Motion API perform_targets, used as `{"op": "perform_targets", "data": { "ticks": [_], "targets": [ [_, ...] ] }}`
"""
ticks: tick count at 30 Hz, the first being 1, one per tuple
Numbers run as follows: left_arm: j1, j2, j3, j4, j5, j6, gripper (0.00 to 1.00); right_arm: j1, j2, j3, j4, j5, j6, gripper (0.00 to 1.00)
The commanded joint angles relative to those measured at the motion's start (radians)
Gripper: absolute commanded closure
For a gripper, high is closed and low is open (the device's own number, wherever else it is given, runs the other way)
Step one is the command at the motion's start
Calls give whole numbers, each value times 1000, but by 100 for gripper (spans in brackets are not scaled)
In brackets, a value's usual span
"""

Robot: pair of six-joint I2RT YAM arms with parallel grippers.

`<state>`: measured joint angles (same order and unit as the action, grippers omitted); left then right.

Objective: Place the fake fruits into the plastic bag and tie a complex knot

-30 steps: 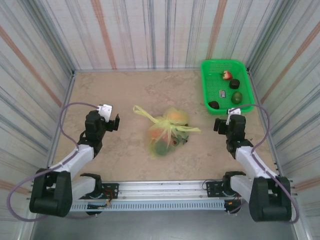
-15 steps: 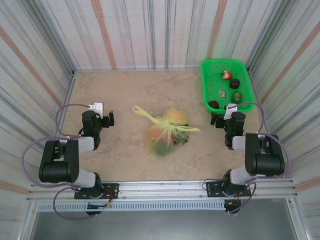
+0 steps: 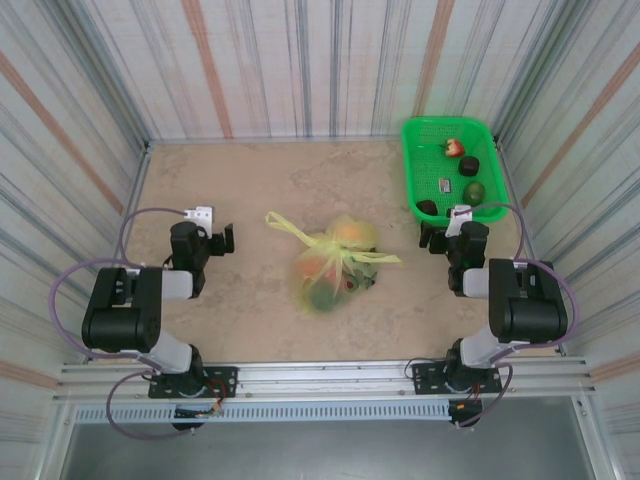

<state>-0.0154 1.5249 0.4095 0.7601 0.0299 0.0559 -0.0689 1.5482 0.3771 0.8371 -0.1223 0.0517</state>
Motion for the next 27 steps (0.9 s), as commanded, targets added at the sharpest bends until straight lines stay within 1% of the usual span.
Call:
{"op": "perform_targets", "data": {
  "ticks": [1,27],
  "targets": [
    [-7,-11,12,10,-2,21,1,2,-4,14,3,27,20,1],
    [-13,-16,2,27,-14,25,1,3,-3,14,3,29,20,1]
  ]
}}
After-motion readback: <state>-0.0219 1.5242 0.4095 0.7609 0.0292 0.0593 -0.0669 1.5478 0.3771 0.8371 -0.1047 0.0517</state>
